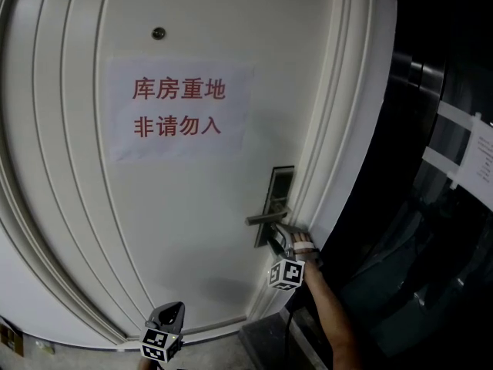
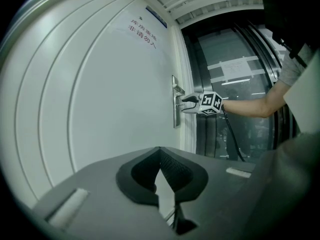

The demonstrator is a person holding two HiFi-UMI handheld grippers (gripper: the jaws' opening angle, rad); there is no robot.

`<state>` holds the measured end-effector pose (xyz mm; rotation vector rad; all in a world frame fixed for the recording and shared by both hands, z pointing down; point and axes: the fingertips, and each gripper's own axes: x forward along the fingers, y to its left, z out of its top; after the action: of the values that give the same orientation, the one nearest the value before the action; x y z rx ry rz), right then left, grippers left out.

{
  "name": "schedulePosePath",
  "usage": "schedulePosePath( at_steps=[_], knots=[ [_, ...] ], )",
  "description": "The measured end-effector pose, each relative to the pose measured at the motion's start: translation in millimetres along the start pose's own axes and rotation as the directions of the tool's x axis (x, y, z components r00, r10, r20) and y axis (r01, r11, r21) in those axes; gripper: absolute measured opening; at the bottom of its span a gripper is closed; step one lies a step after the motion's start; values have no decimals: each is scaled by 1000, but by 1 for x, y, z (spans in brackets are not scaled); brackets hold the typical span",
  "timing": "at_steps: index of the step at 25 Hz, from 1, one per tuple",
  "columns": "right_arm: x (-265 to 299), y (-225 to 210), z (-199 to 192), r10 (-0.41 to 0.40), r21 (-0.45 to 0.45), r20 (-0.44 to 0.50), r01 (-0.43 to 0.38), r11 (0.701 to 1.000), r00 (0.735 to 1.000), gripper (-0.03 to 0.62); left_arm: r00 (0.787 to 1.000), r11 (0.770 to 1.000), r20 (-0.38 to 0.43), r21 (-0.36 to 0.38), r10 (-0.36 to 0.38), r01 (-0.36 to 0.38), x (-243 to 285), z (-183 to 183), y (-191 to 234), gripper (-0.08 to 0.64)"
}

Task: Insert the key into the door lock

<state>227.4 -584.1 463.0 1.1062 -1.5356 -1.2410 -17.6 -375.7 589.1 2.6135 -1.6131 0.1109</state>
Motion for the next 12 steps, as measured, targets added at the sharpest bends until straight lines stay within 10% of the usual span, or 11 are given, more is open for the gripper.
schedulePosePath(
  at_steps=[12],
  knots=[
    [-56,-25,12,-120,65,-6,120,991,993,83,998,998,10,5,-66,66,-8,4,-7,2]
  ],
)
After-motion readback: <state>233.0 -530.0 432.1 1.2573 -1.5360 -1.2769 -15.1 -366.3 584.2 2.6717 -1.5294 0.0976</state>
